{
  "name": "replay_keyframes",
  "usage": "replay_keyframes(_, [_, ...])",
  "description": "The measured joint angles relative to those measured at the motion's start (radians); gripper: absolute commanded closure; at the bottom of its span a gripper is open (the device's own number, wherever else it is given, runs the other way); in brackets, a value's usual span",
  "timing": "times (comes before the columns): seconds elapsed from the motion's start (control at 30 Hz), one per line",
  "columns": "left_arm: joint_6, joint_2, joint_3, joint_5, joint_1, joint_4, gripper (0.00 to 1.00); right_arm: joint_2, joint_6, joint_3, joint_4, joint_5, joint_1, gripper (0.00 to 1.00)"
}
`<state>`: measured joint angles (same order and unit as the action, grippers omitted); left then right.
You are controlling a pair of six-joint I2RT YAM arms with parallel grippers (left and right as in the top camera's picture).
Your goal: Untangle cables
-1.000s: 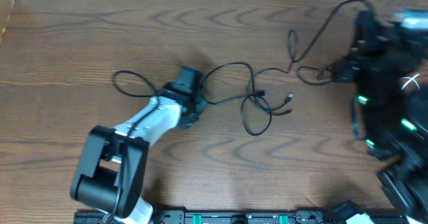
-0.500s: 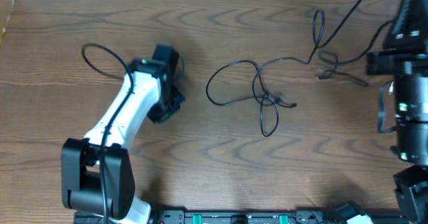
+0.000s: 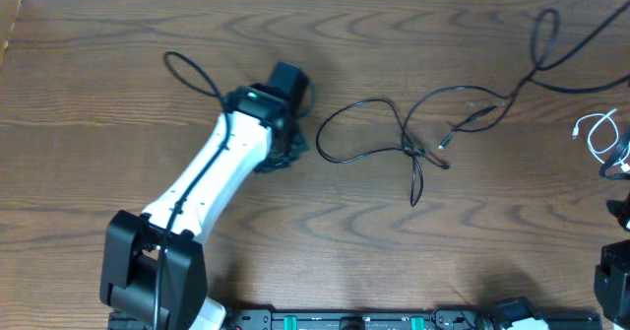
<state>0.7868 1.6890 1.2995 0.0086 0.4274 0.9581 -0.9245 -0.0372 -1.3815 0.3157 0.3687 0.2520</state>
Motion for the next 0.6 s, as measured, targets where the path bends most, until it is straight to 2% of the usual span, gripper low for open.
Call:
replay_keyframes(0.13, [0.021,0.0,-0.001,0.001,0.074,-0.101,0.44,-0.01,0.005,0.0,-0.02,0.024,-0.016,0.99])
replay_keyframes(0.27, [0.051,0.003,-0.002,0.0,0.126,-0.235,0.29,-0.02,0.008,0.0,-0.049,0.031,-0.018,0.99])
replay_keyframes(0.37, [0.059,0.009,-0.002,0.01,0.145,-0.32,0.26,-0.025,0.012,0.0,-0.057,0.032,-0.018,0.99])
replay_keyframes(0.6, [0.07,0.067,-0.002,0.085,0.151,-0.365,0.21,-0.023,0.021,0.0,-0.067,0.032,-0.018,0.99])
